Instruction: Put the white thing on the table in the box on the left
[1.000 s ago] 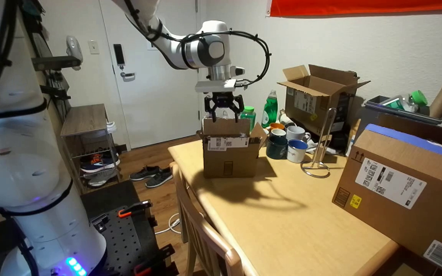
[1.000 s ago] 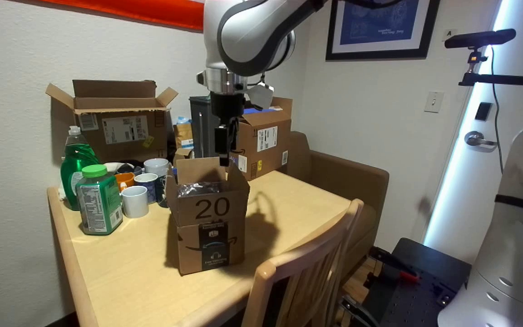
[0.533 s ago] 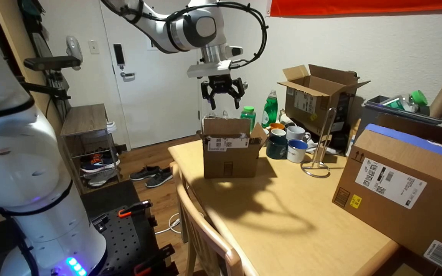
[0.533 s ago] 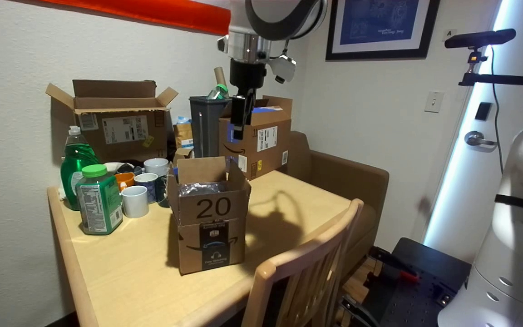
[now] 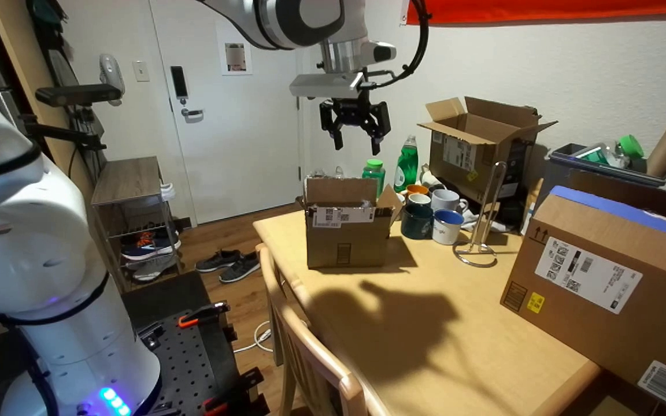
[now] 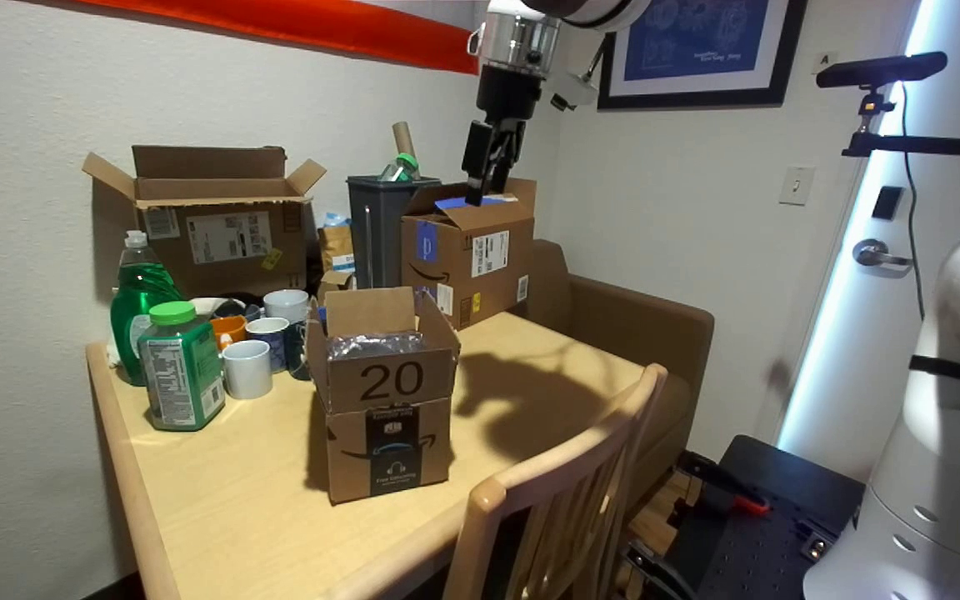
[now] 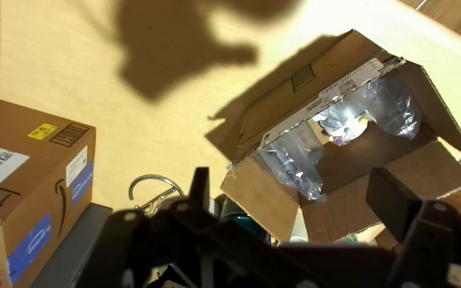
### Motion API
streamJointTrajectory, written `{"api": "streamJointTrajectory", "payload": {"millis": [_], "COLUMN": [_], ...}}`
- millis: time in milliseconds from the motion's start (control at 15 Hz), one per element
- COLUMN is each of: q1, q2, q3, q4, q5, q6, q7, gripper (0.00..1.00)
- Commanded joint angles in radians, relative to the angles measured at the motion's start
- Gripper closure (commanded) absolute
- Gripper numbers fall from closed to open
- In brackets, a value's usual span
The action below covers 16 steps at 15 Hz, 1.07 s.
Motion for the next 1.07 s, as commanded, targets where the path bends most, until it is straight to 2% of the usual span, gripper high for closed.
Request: {"api": "streamJointTrajectory", "payload": {"millis": [0,733,1000], "q1": [-0.020,-0.080,-0.097], "q2": [-0.004,0.055,0.047], "q3": [-0.028,-0.102,-0.100], "q4": [0.031,0.068,0.040], "q5": [0.050,0.075,0.052], "q6": [-0.044,-0.033,-0.008], "q7": [-0.016,-0.031,-0.004], "gripper": [0.00,0.00,0.00]}}
